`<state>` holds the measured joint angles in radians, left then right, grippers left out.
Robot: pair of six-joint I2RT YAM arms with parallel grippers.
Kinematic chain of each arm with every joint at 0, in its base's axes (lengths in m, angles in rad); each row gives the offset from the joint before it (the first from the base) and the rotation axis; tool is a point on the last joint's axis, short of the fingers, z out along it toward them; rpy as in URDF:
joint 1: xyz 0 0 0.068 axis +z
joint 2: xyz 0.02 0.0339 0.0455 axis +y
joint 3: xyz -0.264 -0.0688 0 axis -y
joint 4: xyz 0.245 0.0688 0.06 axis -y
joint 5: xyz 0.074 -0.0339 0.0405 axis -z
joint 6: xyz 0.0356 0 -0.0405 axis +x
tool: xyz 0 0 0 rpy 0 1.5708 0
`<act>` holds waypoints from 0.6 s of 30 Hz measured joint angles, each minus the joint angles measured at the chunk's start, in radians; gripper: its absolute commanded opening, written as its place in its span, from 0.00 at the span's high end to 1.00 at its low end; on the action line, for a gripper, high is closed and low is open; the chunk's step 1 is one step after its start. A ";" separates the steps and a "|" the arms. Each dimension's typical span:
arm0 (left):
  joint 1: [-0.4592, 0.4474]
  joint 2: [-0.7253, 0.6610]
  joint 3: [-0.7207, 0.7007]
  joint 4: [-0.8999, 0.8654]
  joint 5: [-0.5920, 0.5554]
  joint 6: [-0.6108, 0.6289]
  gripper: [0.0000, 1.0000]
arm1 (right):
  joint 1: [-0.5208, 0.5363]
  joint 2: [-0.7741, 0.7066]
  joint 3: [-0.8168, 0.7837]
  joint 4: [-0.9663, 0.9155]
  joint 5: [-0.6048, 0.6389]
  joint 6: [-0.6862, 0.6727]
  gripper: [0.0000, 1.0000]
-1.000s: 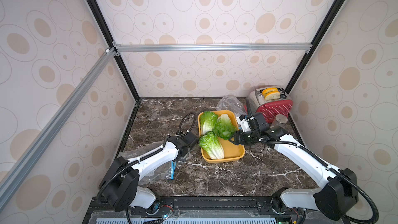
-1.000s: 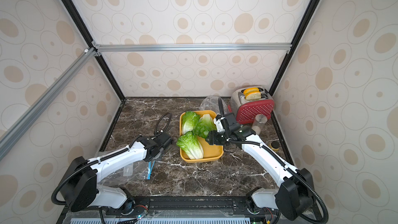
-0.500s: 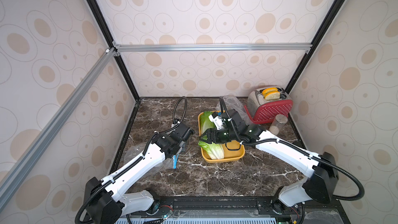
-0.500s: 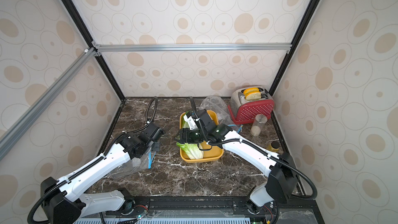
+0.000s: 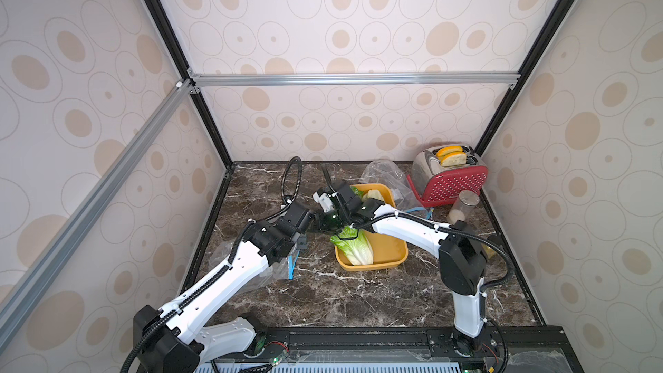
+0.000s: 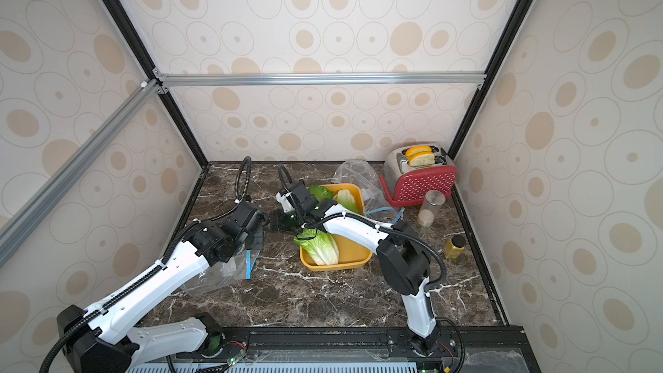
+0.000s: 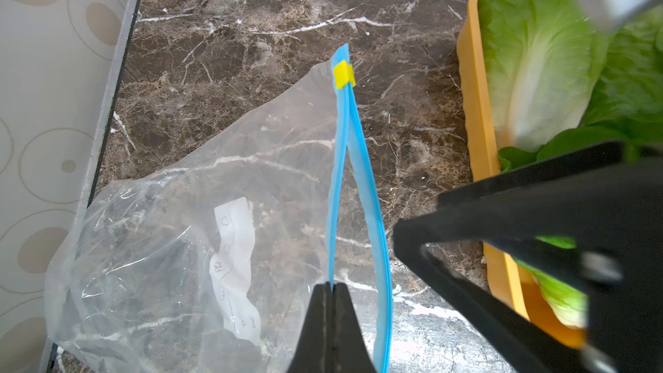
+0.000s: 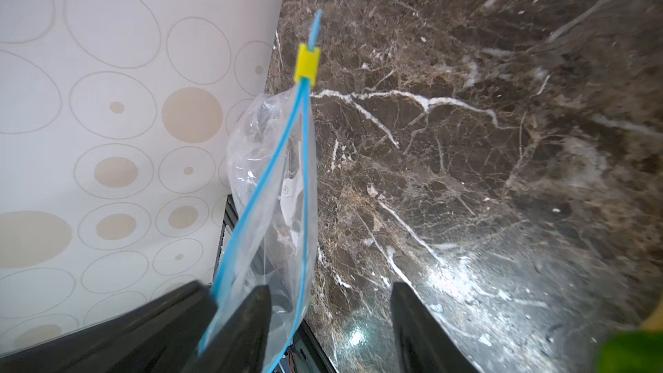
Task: Put the chinese cabbages into a zipper bag and zip it
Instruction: Open the zipper of the food storage bag at the center of the board.
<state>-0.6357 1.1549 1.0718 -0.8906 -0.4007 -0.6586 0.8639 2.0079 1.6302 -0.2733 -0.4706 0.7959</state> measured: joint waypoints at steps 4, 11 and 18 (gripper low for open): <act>0.008 -0.005 -0.004 0.011 0.009 0.000 1.00 | 0.008 0.056 0.037 0.011 -0.016 0.014 0.53; 0.021 -0.005 -0.027 0.023 0.019 0.000 1.00 | 0.027 0.113 0.092 0.030 -0.034 0.030 0.83; 0.029 -0.007 -0.048 0.023 0.037 -0.001 0.93 | 0.032 0.113 0.093 0.035 -0.027 0.032 1.00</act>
<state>-0.6071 1.1481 1.0233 -0.8680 -0.3637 -0.6598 0.8955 2.1212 1.7237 -0.2386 -0.4976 0.8276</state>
